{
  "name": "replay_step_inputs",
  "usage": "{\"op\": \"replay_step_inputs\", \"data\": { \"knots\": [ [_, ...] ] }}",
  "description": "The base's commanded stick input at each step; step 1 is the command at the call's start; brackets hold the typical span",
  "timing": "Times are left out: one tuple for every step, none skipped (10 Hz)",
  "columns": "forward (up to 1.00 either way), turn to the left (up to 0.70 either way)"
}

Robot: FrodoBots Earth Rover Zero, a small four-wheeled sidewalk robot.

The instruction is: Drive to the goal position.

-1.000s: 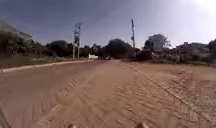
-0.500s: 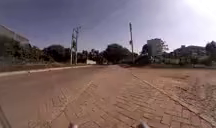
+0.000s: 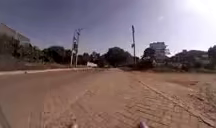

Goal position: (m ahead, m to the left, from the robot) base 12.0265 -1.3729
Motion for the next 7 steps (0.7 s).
{"op": "replay_step_inputs", "data": {
  "knots": [
    [1.00,-0.03],
    [1.00,0.00],
    [1.00,0.00],
    [1.00,0.00],
    [1.00,0.00],
    [1.00,0.00],
    [1.00,0.00]
  ]
}}
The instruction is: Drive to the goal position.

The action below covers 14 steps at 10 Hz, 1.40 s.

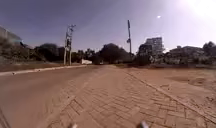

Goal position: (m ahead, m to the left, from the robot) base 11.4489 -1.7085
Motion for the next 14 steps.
{"op": "replay_step_inputs", "data": {
  "knots": [
    [1.00,0.00],
    [1.00,0.00],
    [1.00,0.00],
    [1.00,0.00],
    [1.00,0.00],
    [1.00,0.00],
    [1.00,0.00],
    [1.00,0.00],
    [1.00,0.00],
    [1.00,0.00],
    [1.00,0.00],
    [1.00,0.00],
    [1.00,0.00],
    [1.00,0.00]
  ]
}}
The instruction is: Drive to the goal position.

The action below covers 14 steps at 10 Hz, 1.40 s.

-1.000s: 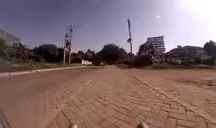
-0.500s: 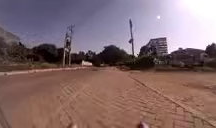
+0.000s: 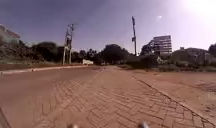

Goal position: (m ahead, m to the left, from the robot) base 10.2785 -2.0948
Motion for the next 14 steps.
{"op": "replay_step_inputs", "data": {
  "knots": [
    [1.00,0.00],
    [1.00,0.00],
    [1.00,0.00],
    [1.00,0.00],
    [1.00,0.00],
    [1.00,-0.11],
    [1.00,-0.32],
    [1.00,-0.36],
    [1.00,-0.39],
    [1.00,-0.03],
    [1.00,0.00],
    [1.00,0.00],
    [1.00,0.00],
    [1.00,0.00]
  ]
}}
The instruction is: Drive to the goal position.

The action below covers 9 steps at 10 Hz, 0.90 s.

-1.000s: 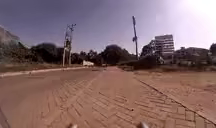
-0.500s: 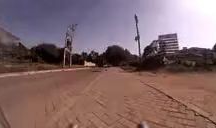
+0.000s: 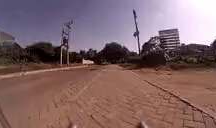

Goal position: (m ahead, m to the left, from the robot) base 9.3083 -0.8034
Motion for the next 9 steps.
{"op": "replay_step_inputs", "data": {
  "knots": [
    [1.00,0.00],
    [1.00,0.00],
    [1.00,0.00],
    [1.00,0.00],
    [1.00,0.00],
    [1.00,0.00],
    [1.00,0.00],
    [1.00,0.00],
    [1.00,0.00]
  ]
}}
